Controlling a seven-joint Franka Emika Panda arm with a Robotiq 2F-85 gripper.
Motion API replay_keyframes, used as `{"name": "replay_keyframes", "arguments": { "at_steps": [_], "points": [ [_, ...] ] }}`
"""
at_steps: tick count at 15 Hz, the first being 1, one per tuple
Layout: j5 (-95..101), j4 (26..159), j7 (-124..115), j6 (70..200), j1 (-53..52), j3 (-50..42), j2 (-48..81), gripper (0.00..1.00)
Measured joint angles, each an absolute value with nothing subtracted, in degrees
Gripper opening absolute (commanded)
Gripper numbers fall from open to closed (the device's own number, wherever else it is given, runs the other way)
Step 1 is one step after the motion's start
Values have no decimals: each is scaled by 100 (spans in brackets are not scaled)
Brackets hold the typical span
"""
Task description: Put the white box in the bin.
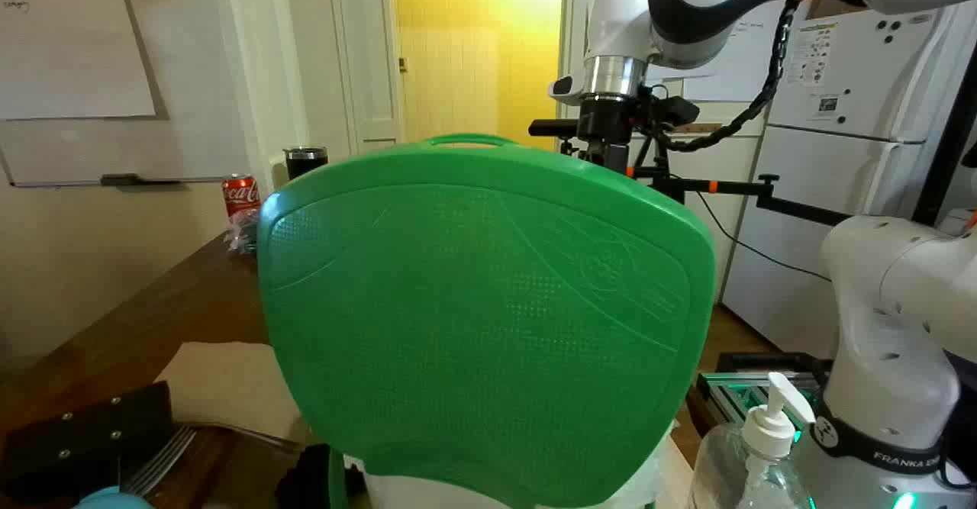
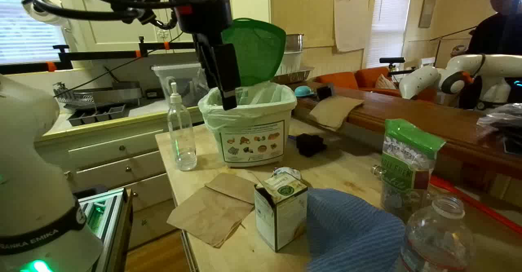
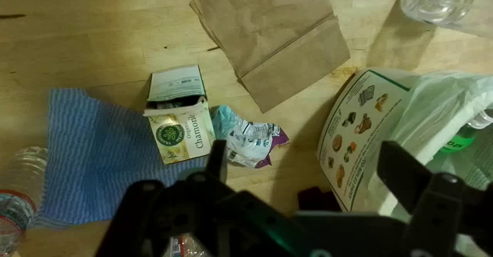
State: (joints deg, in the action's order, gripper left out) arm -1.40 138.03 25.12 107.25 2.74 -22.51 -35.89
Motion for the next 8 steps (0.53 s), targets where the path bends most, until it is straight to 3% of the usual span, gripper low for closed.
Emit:
{"name": "replay_keyframes", "arguments": {
  "at_steps": [8],
  "points": [
    [-138, 13805, 2512, 10768, 320, -2206, -3583, 100]
  ]
}}
